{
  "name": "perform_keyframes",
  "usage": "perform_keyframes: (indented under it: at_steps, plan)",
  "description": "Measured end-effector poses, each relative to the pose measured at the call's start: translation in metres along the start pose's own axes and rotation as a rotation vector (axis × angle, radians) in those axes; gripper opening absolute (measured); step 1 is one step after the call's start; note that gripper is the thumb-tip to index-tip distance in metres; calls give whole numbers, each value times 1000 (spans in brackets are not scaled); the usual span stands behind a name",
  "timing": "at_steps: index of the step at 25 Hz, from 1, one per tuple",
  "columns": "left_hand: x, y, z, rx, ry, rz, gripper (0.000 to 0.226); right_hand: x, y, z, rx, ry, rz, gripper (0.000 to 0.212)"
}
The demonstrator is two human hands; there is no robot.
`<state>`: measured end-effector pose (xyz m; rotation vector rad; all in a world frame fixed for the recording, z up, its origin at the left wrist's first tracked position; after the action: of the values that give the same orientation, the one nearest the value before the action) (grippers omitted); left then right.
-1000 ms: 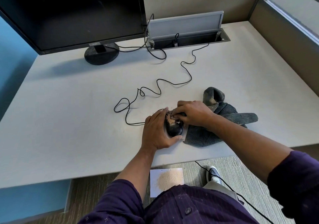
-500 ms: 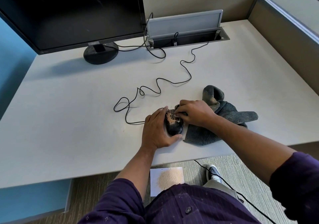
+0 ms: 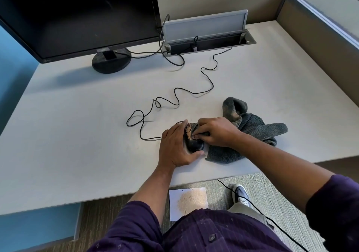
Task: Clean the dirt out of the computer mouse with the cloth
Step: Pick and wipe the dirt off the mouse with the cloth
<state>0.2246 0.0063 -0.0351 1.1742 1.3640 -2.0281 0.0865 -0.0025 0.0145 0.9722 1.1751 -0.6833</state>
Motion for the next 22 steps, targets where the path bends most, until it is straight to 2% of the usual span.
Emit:
perform_keyframes:
  at_steps: [9,13,16,20,22]
  plan:
    - [1,2,1,16,-9,0,120,-1,-10,1,117,-17,2,19]
    - [1,3,1,21,-17,-6,120,2,-8,2,68,4,40,17]
    - [2,3,1,27,-20,0,119,0,-12,4,126,-14,24,19]
    - [1,3,1,31,-29,0,118,2,-7,4,52,-2,43,16]
    - [1,2,1,33,-27,2,118,0,-11,3,97,-6,15,18]
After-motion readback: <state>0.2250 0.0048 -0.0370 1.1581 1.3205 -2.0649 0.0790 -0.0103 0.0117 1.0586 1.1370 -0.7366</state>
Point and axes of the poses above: each hand's wrist, its own z-axis towards the middle knuckle, its own x-axis out of the palm, y = z × x, the point moved 8 cm from there along z, towards the middle knuckle, and after that the axes turned 3 degrees about -z, right-handed, at the moved point
